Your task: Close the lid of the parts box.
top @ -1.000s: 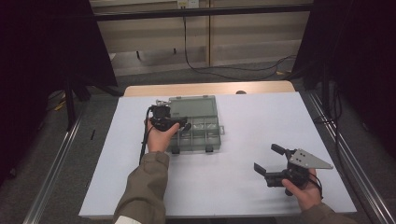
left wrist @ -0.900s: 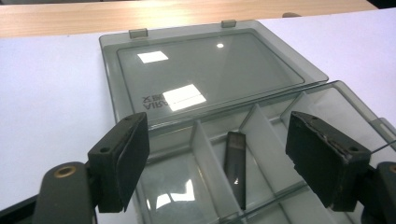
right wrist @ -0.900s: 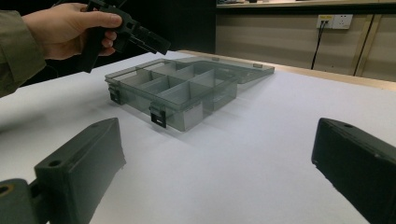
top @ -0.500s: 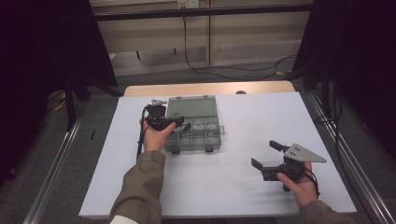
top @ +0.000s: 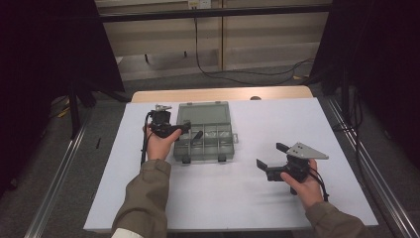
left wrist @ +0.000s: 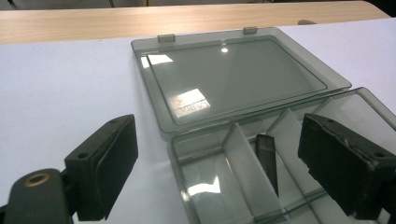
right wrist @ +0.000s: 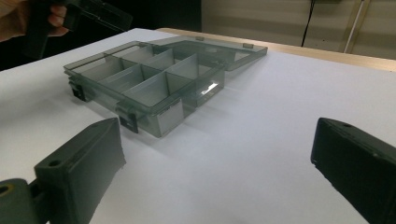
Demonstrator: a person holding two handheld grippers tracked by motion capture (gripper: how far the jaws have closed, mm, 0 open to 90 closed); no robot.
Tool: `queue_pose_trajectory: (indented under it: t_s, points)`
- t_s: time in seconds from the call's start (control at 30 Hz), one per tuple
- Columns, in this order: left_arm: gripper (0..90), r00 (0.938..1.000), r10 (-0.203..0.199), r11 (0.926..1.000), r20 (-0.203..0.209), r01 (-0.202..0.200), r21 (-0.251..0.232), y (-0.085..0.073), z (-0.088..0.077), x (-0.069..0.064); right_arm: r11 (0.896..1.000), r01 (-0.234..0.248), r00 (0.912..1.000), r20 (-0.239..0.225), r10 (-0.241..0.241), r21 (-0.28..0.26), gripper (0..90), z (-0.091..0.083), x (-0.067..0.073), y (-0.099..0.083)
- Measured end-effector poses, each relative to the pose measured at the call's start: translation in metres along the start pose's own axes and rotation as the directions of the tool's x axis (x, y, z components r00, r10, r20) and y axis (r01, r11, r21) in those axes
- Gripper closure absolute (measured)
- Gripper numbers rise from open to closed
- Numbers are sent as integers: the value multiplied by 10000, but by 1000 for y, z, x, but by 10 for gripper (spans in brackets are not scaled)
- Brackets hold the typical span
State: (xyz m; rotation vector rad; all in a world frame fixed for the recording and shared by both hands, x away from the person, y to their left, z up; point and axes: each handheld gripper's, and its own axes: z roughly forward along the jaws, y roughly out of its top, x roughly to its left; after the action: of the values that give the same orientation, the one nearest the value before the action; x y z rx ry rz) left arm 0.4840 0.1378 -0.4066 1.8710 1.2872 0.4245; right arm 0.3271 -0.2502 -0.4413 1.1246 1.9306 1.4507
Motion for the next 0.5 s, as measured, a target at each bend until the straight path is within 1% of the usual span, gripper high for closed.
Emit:
queue_pose_trajectory:
  t_s: [0.07,0.1,0.13,0.2,0.27,0.3,0.4,0.47,0.5]
  points:
    - [118,10000,7,10000,-41,-7,1,0,-1,2,9999,-138,9999,99,138,20,24,6,0,2]
    - [116,10000,1,10000,-84,-1,1,-1,-1,3,9999,-134,9997,212,132,104,25,11,0,3]
    - [115,10000,15,10000,-63,-15,27,-1,-1,4,9998,-140,9995,268,136,146,25,13,0,4]
    - [116,9999,-113,9999,-14,113,-20,-1,-1,6,9996,-114,9993,354,105,243,25,21,-1,6]
    - [116,9999,-97,9999,-27,97,-37,-1,-1,8,9994,-234,9985,503,220,273,29,26,-2,8]
    - [115,9999,-125,9999,-42,124,-75,-1,0,8,9987,-287,9980,566,263,423,27,30,-3,9]
    - [116,10000,-92,9999,-20,91,-73,-1,0,10,9980,-324,9971,699,286,549,32,38,-6,12]
    - [116,10000,-75,9999,-40,75,-72,-1,0,12,9967,-621,9955,745,581,531,32,44,-8,12]
    - [116,9999,-123,9999,-49,123,-106,-1,1,13,9958,-629,9954,764,578,664,32,47,-9,13]
